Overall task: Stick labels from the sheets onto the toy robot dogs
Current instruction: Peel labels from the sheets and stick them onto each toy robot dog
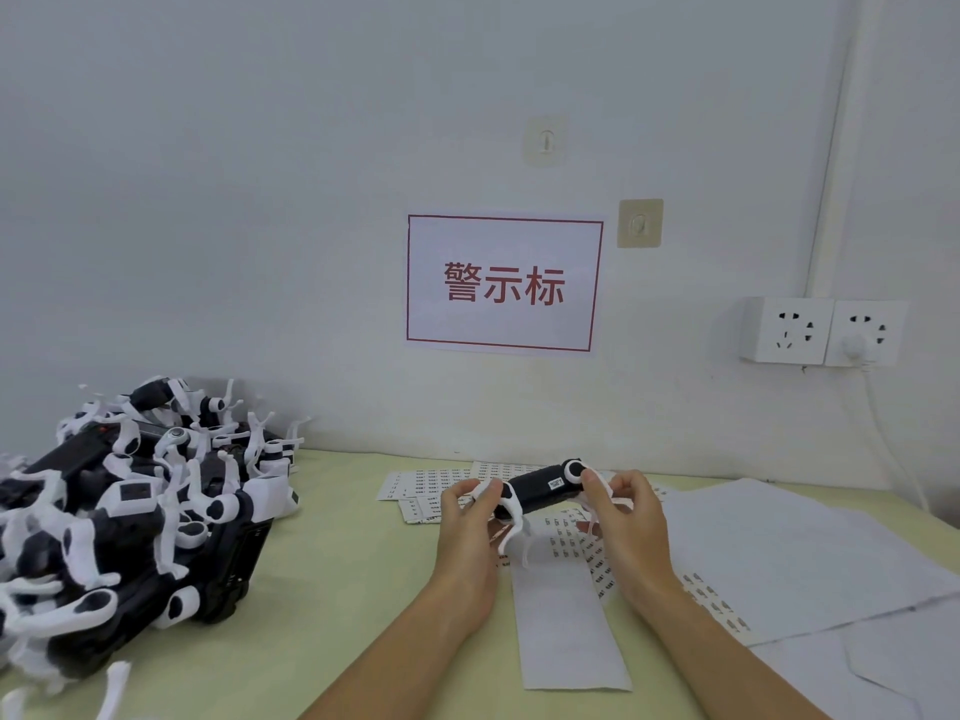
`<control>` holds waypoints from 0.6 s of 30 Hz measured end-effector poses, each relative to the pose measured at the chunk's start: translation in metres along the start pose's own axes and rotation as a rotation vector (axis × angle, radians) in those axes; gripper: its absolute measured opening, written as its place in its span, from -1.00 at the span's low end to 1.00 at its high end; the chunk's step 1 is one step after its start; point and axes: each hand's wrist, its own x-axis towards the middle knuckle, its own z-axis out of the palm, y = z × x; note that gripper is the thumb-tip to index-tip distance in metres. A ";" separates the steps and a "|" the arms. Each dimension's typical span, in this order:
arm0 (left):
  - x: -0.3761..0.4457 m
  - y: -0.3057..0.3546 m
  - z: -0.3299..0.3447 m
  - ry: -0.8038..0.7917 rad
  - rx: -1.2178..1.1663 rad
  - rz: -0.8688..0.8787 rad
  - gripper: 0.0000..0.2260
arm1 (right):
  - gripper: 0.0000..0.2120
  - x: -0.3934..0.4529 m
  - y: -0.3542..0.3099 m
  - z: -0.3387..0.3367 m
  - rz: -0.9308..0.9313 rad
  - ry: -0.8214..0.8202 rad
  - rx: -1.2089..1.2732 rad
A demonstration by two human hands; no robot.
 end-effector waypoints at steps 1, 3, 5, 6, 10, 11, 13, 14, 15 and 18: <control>0.000 0.000 0.001 0.007 -0.004 0.007 -0.78 | -0.71 0.000 0.000 -0.001 -0.013 -0.018 0.013; -0.002 0.002 0.002 0.025 -0.021 0.005 -0.81 | -0.77 -0.001 0.000 -0.001 -0.051 -0.064 -0.002; -0.002 0.002 0.002 0.042 -0.053 -0.011 -0.87 | -0.79 -0.003 -0.002 -0.001 -0.090 -0.111 -0.016; -0.002 0.002 0.001 0.044 -0.065 -0.015 -0.88 | -0.79 -0.004 -0.002 -0.001 -0.107 -0.128 -0.014; -0.002 0.002 0.001 0.024 -0.074 -0.013 -0.87 | -0.74 -0.006 -0.002 -0.002 -0.148 -0.176 0.009; -0.003 0.002 0.000 0.014 -0.074 -0.012 -0.87 | -0.73 -0.006 -0.001 -0.002 -0.148 -0.186 0.017; -0.004 0.003 0.000 -0.004 -0.072 -0.010 -0.87 | -0.71 -0.005 0.000 -0.002 -0.141 -0.211 0.034; -0.006 0.004 0.000 -0.008 -0.069 -0.007 -0.87 | -0.72 -0.005 0.001 -0.002 -0.136 -0.223 0.042; -0.006 0.004 0.000 -0.010 -0.065 -0.002 -0.85 | -0.75 -0.005 0.001 -0.002 -0.130 -0.231 0.050; -0.010 0.005 0.001 -0.014 -0.043 0.020 -0.84 | -0.74 -0.006 -0.001 -0.001 -0.109 -0.235 0.071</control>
